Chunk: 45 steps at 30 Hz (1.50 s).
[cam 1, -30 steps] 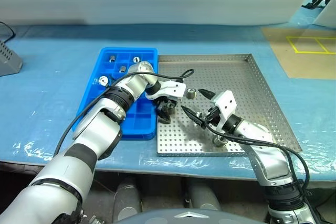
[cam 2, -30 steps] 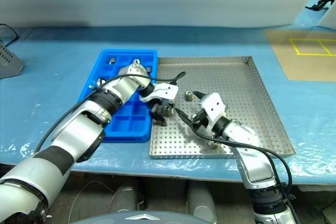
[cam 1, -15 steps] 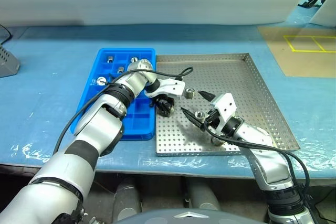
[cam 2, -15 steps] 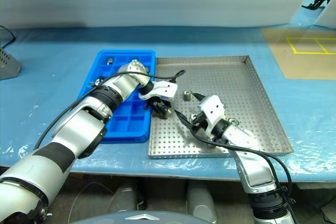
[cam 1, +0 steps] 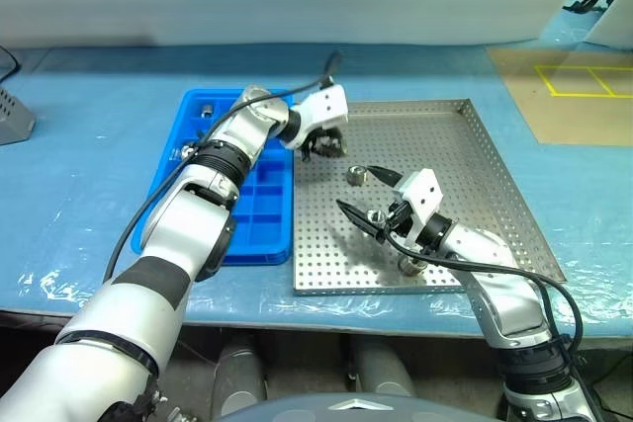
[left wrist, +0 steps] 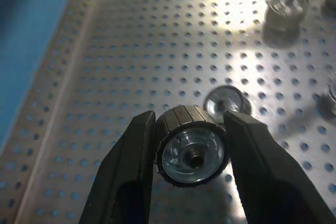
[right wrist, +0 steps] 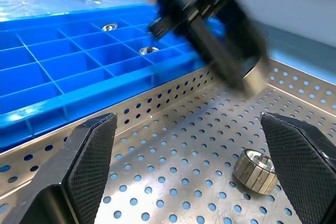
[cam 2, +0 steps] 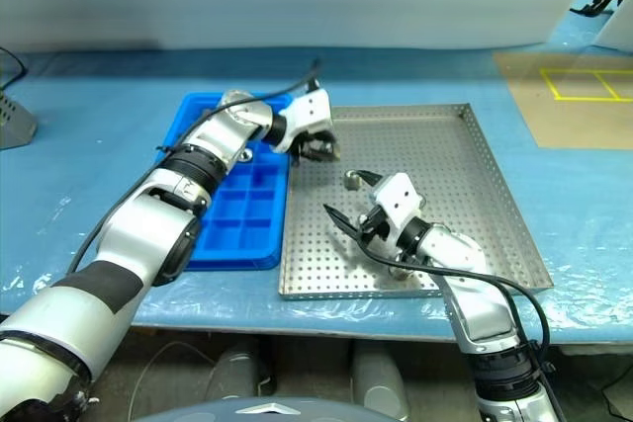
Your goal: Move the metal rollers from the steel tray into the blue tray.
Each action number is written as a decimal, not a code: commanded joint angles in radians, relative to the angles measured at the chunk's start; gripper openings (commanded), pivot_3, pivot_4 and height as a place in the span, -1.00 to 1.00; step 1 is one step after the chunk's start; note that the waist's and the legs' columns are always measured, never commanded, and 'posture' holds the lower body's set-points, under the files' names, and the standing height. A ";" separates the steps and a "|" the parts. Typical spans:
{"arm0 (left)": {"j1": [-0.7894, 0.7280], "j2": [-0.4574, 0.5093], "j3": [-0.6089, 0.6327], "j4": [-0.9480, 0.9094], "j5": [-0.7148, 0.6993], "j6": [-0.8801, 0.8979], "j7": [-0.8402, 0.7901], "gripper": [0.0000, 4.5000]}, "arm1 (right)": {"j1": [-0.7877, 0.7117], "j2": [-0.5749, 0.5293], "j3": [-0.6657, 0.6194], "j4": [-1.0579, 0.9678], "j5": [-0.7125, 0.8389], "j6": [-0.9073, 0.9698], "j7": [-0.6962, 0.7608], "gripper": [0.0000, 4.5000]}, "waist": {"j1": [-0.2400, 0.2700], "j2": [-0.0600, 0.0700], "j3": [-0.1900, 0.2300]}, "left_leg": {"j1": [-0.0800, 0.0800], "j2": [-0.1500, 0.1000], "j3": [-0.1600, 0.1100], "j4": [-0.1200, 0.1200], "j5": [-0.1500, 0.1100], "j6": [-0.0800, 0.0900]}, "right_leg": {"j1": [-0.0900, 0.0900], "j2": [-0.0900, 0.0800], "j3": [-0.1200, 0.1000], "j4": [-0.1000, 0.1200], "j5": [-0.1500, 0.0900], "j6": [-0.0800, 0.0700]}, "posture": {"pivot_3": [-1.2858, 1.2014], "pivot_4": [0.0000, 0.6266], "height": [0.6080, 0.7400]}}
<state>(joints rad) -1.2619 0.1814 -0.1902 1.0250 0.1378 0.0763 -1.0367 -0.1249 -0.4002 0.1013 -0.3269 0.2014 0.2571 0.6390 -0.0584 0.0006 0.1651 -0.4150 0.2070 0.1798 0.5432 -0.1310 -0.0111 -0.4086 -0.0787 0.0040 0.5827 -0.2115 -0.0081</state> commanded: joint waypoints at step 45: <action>1.124 -0.036 0.401 -1.317 -0.223 0.346 0.986 -0.25 | -0.212 -0.027 0.037 0.177 0.056 -0.013 0.268 1.00 | 0.089 -0.002 0.002 | -0.003 0.002 -0.003 -0.001 0.003 -0.001 | -0.003 0.001 -0.004 0.002 -0.001 0.001 | -0.04 -0.52 1.00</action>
<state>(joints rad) -0.1488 0.1461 0.2039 -0.2507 -0.0756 0.4150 -0.0570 -0.3200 -0.4246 0.1401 -0.1331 0.2397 0.2512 0.9011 0.0308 -0.0010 0.1667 -0.4178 0.2093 0.1768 0.5425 -0.1285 -0.0119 -0.4112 -0.0774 0.0003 0.5850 -0.2120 -0.0075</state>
